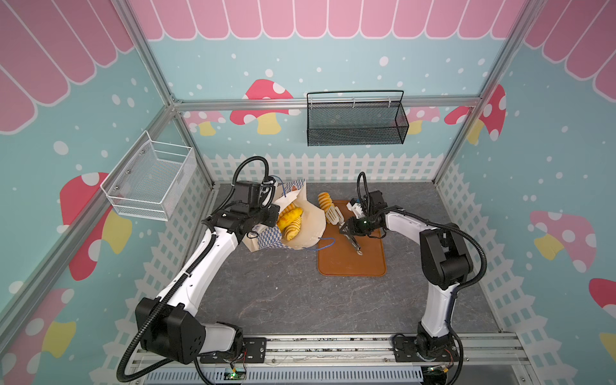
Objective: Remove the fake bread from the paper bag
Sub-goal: 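Lower the bread onto the tray and open the tongs to release it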
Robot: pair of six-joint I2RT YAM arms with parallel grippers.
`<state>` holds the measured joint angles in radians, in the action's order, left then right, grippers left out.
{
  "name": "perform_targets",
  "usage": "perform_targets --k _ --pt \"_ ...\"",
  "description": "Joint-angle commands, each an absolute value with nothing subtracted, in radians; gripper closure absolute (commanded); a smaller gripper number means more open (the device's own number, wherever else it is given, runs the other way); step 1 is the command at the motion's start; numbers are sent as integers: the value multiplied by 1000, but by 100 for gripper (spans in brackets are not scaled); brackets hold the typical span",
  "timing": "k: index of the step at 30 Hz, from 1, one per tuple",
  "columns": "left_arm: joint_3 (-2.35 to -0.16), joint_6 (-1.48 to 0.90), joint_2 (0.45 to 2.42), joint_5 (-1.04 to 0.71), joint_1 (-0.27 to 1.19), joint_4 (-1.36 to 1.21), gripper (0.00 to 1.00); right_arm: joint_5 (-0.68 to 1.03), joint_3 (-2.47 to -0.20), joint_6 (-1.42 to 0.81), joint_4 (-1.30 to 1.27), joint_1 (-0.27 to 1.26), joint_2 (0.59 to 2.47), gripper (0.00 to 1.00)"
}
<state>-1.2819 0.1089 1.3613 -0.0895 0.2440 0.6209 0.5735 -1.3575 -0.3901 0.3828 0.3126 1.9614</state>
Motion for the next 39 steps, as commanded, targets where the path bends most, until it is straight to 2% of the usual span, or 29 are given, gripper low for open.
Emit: perform_targets --k 1,16,39 --pt "-1279 121 1346 -69 233 670 100 550 -1394 -382 403 304 1960 57" --pt "-1278 123 1338 -66 232 670 100 524 -1411 -361 440 304 1915 47" --pt "-1276 123 1335 -74 233 670 100 460 -1410 -325 487 304 1790 45"
